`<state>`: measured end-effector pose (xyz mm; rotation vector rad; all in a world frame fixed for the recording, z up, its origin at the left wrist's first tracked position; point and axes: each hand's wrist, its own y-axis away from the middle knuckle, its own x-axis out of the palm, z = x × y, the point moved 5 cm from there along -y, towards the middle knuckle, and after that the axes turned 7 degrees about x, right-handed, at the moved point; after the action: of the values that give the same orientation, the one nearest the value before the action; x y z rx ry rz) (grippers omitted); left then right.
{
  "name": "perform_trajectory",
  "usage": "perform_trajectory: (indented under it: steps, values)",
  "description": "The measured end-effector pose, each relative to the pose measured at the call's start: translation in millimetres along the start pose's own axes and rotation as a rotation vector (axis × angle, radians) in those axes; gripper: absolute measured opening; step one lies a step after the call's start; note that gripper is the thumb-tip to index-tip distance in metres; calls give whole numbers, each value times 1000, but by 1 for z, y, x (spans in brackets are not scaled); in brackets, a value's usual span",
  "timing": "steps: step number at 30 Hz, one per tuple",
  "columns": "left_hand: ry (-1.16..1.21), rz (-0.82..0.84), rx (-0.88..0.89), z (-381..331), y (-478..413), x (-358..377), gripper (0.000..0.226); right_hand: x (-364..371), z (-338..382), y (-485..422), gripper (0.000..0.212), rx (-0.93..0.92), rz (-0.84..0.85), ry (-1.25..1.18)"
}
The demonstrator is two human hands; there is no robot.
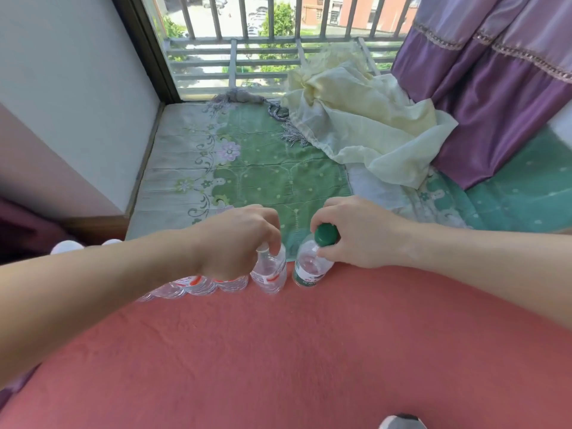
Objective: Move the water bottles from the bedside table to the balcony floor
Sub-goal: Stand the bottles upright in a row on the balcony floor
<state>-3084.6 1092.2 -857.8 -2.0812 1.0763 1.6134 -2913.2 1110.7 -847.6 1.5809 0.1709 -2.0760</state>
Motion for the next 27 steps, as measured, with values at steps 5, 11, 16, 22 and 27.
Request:
perform_trajectory:
  steps: [5, 11, 16, 22, 27]
  values:
    - [24, -21, -10, 6, 2, 4, 25, 7, 5, -2, 28, 3, 33, 3]
    - [-131, -138, -91, 9, 1, 0, 34, 5, 7, -10, 25, 5, 28, 11]
    - [-66, -171, -99, 14, 2, -2, 31, 5, 8, -14, 25, 2, 24, 15]
    - [-78, -136, -95, 16, 6, -3, 29, 6, 12, -20, 29, -17, 6, 12]
    - [-81, -130, -66, 13, 8, -2, 30, 5, 20, -23, 28, -48, -6, 3]
